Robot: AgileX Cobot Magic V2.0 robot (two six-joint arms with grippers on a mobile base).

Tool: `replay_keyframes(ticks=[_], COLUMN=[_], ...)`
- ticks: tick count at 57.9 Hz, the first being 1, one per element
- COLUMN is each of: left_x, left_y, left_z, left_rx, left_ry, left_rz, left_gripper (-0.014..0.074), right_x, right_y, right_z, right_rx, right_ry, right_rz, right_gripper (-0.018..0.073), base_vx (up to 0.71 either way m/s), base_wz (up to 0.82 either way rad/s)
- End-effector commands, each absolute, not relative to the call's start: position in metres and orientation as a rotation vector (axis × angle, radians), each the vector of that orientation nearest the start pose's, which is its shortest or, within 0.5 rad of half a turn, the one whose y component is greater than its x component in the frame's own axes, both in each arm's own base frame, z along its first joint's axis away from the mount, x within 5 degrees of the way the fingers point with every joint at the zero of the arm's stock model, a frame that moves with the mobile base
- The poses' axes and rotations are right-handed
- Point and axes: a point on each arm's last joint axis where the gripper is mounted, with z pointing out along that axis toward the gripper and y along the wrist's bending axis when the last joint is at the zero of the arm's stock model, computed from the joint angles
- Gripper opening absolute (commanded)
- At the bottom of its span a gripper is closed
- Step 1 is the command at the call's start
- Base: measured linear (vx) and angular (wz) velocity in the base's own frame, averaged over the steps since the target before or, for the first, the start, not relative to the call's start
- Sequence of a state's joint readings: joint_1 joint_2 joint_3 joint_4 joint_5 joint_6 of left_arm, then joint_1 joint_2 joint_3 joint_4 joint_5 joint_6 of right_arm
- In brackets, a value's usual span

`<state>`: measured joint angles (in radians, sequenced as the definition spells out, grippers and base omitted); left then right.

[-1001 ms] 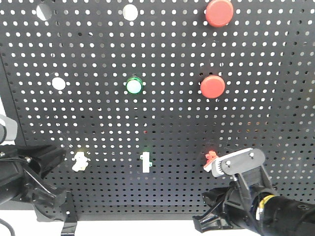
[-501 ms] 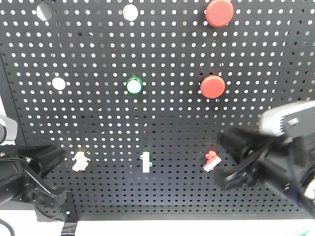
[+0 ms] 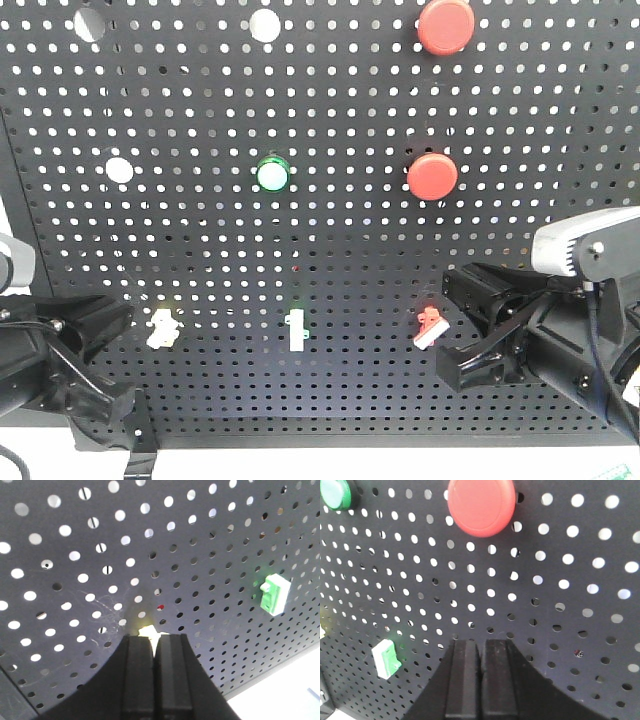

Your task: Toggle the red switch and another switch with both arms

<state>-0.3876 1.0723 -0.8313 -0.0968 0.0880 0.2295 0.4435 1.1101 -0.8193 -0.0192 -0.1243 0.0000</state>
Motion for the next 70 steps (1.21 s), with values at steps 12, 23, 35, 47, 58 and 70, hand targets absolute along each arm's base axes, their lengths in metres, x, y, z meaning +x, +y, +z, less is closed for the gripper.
replay_keyframes(ticks=[12, 23, 35, 47, 58, 70], left_x=[0.205, 0.159, 0.114, 0.081, 0.060, 0.058], left_y=[-0.085, -0.056, -0.019, -0.004, -0.001, -0.001], left_z=[0.363, 0.331, 0.283, 0.231, 0.200, 0.197], left_rx=[0.415, 0.324, 0.064, 0.015, -0.001, -0.004], left_ry=[1.624, 1.563, 1.544, 1.569, 1.516, 1.532], left_rz=[-0.212, -0.196, -0.194, -0.066, -0.028, -0.029], left_gripper=[0.0003, 0.0003, 0.0003, 0.0003, 0.0003, 0.0003], right_x=[0.222, 0.222, 0.222, 0.222, 0.222, 0.223], right_y=[0.105, 0.105, 0.105, 0.105, 0.105, 0.105], right_z=[0.379, 0.379, 0.379, 0.379, 0.379, 0.378], right_rx=[-0.358, -0.358, -0.358, -0.358, -0.358, -0.359], right_ry=[1.490, 1.490, 1.490, 1.489, 1.490, 1.495], right_rz=[0.330, 0.330, 0.330, 0.330, 0.330, 0.329], right_gripper=[-0.0006, -0.0006, -0.0006, -0.0006, -0.0006, -0.0006], base_vx=[0.00, 0.00, 0.00, 0.00, 0.00, 0.00], base_wz=[0.00, 0.00, 0.00, 0.00, 0.00, 0.00])
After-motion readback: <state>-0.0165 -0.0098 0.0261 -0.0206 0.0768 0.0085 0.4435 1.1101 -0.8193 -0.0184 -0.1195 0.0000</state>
